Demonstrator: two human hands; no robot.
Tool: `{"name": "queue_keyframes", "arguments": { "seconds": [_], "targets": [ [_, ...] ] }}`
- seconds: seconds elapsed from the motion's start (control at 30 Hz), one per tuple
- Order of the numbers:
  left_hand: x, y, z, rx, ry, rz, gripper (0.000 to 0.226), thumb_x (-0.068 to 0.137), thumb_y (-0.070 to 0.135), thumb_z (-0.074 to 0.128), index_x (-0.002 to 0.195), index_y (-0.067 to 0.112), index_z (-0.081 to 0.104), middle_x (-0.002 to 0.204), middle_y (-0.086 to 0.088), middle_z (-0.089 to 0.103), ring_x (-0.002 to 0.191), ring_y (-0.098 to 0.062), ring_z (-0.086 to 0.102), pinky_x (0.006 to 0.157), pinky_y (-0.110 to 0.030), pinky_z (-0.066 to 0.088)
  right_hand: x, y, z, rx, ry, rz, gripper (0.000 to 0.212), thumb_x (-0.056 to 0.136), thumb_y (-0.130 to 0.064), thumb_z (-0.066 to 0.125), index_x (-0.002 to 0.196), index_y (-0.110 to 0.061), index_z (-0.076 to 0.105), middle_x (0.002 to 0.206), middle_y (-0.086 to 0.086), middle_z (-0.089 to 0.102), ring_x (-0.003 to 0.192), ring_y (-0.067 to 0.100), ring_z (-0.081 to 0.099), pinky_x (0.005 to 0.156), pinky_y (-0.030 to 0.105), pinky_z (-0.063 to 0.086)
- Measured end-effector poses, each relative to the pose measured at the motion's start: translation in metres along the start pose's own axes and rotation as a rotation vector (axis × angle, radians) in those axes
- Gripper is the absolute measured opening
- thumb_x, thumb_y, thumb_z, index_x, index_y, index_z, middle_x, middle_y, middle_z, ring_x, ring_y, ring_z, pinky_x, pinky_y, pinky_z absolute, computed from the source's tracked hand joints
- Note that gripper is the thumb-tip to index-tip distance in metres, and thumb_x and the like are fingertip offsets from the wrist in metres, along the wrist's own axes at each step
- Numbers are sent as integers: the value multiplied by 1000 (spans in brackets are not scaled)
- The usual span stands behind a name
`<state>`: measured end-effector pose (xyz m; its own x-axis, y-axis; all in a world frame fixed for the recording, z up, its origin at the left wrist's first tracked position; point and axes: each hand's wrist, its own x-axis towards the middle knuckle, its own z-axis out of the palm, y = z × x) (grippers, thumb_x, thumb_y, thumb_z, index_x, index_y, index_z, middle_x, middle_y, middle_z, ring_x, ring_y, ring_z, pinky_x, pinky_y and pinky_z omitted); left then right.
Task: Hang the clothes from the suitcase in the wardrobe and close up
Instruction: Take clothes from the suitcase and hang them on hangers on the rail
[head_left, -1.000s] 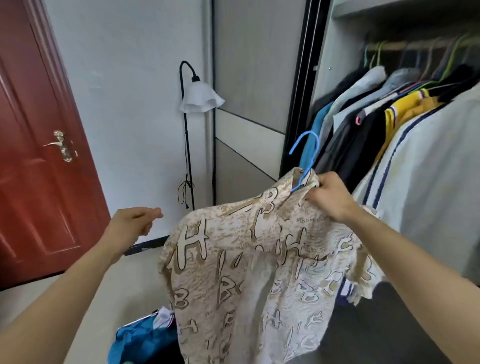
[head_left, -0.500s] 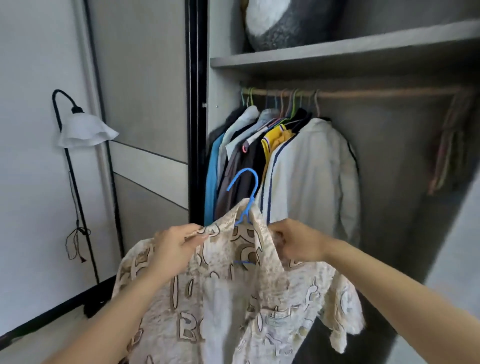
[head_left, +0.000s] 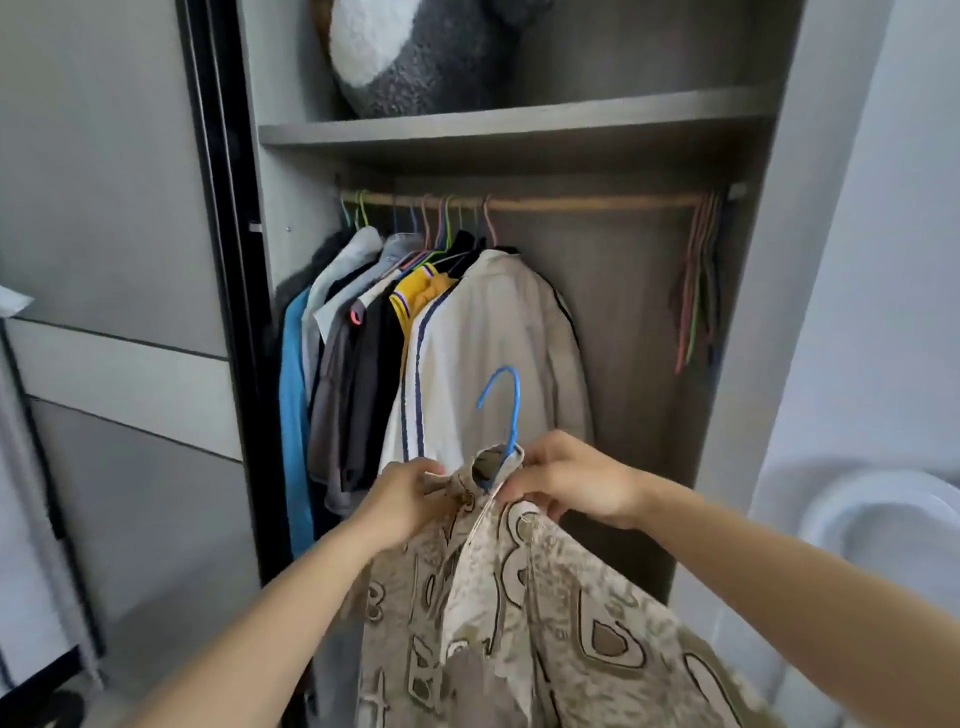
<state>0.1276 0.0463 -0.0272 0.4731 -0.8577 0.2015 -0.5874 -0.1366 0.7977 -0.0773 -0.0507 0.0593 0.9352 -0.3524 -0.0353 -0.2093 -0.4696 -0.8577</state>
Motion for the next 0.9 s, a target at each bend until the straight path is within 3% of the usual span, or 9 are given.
{"name": "queue_keyframes", "arguments": {
  "seconds": [0.13,0.23,0.3,0.43,0.5,0.6,0.67,0.77,0.9],
  "targets": [
    [28,41,12,-104,-86,7,67,59,55,66,120,28,64,108,6,69,98,-8,63,85,-28,50,-1,-15,-28,220,319,-62,21,83,-1,63,63,-6,66,55,2,62,50,9,59,52,21,45],
    [47,66,12,-123,-80,56,54,79,42,68,130,28,58,119,7,65,108,-8,60,92,-24,48,14,-31,-58,47,529,-69,18,83,-9,66,65,-11,64,54,-6,56,47,0,51,52,15,42],
    [63,71,9,-71,-48,144,45,83,33,69,125,21,62,117,5,66,108,-10,62,93,-23,48,26,-38,-72,50,656,-79,20,82,-9,65,63,-7,58,55,1,50,43,5,44,46,12,37],
    [92,72,-5,121,48,244,38,77,26,64,114,18,67,109,2,70,103,-14,63,74,-19,44,66,-43,-88,224,936,-197,24,73,-14,67,60,-6,49,62,8,35,56,18,32,48,29,29],
    [110,68,-17,203,123,235,33,86,22,62,119,21,65,119,3,65,108,-11,58,76,-16,40,94,-41,-95,156,992,-197,26,71,-20,68,60,-7,48,59,7,36,57,19,33,53,32,30],
    [140,54,-36,451,219,255,38,92,18,53,129,22,56,140,3,48,133,-16,37,104,-26,34,138,-31,-109,36,1054,-129,38,79,-15,64,55,-14,35,50,-1,34,51,17,31,50,27,27],
    [161,50,-51,503,281,238,40,93,16,50,132,23,53,145,2,41,138,-17,29,108,-28,29,166,-28,-123,-24,1097,-101,36,81,-18,63,54,-17,39,52,-3,41,55,20,39,55,29,34],
    [196,51,-71,520,365,212,43,93,19,50,136,23,49,146,0,38,135,-22,28,107,-33,32,206,-35,-146,-71,1129,-86,14,82,-25,64,73,-15,63,73,5,63,76,26,58,69,34,46],
    [244,50,-84,558,393,168,50,95,27,49,144,24,41,143,-6,41,133,-27,36,104,-39,39,247,-49,-180,-90,1182,-118,22,89,-23,59,105,-11,69,102,11,70,97,32,63,71,27,39]
  ]
}}
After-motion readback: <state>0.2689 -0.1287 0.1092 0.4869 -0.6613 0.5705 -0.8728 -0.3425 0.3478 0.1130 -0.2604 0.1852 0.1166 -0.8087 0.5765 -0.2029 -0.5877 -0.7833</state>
